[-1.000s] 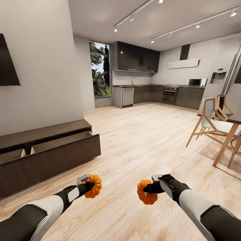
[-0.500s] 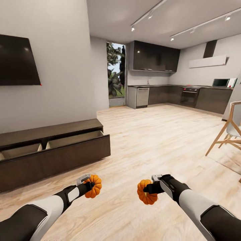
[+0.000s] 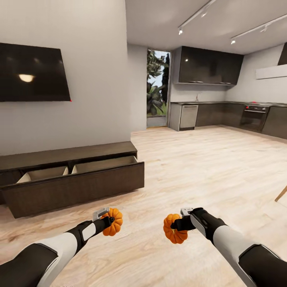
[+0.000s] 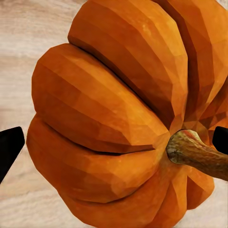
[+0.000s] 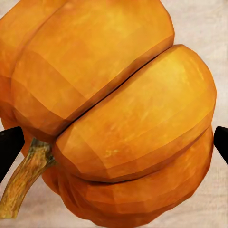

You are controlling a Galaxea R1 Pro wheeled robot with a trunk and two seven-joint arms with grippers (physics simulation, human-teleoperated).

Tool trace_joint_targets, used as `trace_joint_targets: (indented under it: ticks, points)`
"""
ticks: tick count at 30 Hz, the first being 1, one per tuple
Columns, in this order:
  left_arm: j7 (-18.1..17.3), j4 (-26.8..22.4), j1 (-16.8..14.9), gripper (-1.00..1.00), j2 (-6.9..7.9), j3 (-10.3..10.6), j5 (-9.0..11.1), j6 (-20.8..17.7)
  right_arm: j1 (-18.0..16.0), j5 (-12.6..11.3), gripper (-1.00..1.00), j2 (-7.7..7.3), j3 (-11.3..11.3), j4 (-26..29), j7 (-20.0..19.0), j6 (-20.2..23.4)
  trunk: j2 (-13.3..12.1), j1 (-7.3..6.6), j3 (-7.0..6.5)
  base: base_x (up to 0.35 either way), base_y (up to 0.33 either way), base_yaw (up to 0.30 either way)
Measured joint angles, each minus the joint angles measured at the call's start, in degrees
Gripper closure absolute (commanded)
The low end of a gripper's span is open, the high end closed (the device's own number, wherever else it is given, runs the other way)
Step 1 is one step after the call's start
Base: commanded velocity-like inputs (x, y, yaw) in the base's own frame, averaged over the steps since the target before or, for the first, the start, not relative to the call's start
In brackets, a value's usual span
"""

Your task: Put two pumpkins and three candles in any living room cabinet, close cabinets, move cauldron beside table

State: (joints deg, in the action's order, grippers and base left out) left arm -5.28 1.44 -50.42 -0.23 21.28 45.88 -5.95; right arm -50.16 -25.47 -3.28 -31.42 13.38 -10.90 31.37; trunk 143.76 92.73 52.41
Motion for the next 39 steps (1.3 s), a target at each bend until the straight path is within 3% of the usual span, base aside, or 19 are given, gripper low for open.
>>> trace_joint_targets:
  ticks: [32,39]
  points:
    - [0.0,0.0,0.0,1.0,-0.06,0.1,0.0,0.0,0.0,0.0,1.0,0.0,0.0,0.0,0.0,0.0,0.0,-0.01,0.0,0.15,-0.005,0.292]
    - [0.0,0.0,0.0,1.0,-0.07,0.2,0.0,0.0,0.0,0.0,1.0,-0.01,0.0,0.0,0.0,-0.1,0.0,-0.02,0.0,0.298,-0.046,0.099]
